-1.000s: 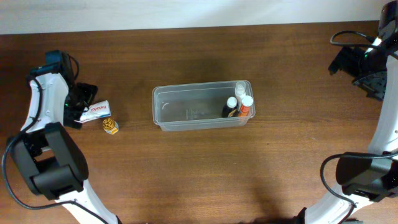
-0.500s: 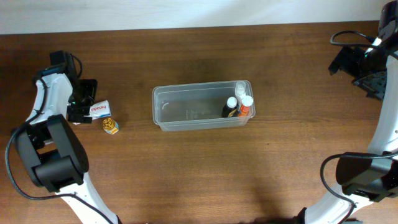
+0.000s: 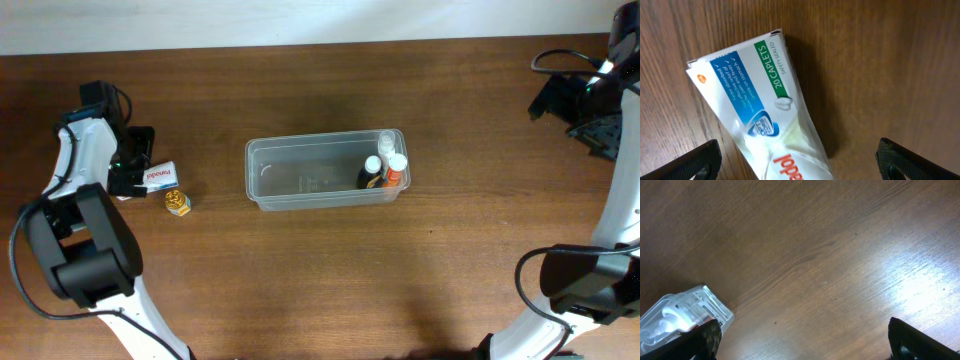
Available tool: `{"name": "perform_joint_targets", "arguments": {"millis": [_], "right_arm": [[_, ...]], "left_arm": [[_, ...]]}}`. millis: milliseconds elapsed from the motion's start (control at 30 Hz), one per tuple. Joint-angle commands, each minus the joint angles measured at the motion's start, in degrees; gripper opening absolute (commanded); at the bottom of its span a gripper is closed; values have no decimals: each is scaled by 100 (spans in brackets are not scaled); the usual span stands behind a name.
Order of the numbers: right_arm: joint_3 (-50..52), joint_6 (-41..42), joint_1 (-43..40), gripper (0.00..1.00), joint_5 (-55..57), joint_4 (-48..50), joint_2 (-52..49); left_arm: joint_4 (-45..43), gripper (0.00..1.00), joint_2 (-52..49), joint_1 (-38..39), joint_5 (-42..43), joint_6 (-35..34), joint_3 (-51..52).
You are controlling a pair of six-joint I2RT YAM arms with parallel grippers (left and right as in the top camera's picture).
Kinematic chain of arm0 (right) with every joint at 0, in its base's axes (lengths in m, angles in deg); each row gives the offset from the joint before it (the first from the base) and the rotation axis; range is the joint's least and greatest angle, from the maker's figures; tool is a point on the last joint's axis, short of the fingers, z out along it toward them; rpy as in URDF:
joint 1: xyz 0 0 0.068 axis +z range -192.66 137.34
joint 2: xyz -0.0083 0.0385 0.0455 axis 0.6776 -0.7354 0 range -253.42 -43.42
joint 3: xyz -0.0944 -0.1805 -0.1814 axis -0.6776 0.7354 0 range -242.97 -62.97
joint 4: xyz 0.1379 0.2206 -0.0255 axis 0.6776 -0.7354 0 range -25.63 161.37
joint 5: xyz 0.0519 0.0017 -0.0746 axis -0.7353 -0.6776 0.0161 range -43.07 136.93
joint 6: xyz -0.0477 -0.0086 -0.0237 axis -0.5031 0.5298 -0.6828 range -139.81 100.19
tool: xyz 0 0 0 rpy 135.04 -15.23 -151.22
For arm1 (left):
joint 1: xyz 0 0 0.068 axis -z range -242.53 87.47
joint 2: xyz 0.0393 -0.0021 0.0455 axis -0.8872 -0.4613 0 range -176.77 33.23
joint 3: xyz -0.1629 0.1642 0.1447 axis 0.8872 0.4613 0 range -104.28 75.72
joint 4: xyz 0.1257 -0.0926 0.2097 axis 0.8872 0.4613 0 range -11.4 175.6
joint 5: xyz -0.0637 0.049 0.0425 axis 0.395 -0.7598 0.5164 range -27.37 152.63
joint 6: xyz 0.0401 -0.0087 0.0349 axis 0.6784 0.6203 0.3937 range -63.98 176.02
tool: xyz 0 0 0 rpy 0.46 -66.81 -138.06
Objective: Pack container
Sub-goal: 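Move the left gripper to the white Panadol box and grasp it, then lift the Panadol box and carry it over the container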
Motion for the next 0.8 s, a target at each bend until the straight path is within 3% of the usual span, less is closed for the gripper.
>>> {"name": "perform_joint_targets", "arguments": {"millis": [0,300,400,500,667,767], "right_arm": [[-17,50,-13,98,52,4,-9],[-17,50,-13,98,52,4,-9],[-17,50,-13,98,50,4,-9],[-17,50,-13,98,52,4,-9],[-17,50,-13,98,52,4,-9],[-17,50,-13,98,52,4,-9]], "left_arm": [[70,99,-295,-33,20,173,-33],[306,99,-341,-33,7,240,-33],[334,98,-341,-33,22,688,-33],[374,89,-341,-33,20,1220,-33],[483,63,-341,-42,20,1668,-33],[481,58,-341,-42,17,1873,-33]]}}
